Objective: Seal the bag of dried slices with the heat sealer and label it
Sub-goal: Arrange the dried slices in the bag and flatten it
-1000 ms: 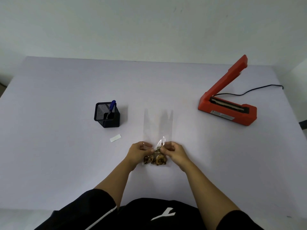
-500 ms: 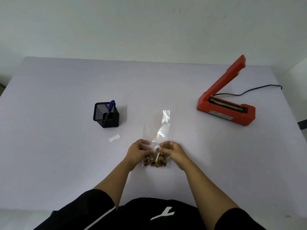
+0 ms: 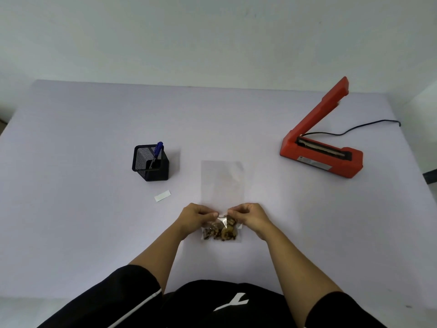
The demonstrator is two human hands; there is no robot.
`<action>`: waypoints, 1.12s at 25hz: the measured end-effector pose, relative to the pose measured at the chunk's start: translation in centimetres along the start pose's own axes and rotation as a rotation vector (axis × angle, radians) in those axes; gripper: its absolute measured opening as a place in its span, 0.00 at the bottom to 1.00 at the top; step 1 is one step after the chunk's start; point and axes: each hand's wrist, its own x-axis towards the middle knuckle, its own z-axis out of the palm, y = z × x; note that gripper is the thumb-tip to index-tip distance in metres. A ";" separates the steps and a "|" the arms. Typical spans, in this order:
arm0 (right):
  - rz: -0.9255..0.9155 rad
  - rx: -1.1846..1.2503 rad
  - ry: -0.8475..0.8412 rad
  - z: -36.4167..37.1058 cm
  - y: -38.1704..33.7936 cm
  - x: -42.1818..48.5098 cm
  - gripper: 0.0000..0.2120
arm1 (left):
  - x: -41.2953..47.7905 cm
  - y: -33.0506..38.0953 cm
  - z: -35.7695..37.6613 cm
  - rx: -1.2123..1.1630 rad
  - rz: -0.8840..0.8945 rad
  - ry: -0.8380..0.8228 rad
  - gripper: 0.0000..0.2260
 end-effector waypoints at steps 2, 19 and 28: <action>-0.051 0.004 0.023 0.1 0.2 -0.3 0.04 | 0.1 0.1 -0.1 0.049 0.013 -0.004 0.07; -0.106 -0.070 0.004 -0.6 0.2 0.0 0.05 | 0.0 -0.1 -0.2 0.194 0.090 0.012 0.04; -0.133 -0.052 0.015 0.0 0.7 -0.3 0.06 | -0.7 -1.3 -0.8 0.086 0.055 0.000 0.08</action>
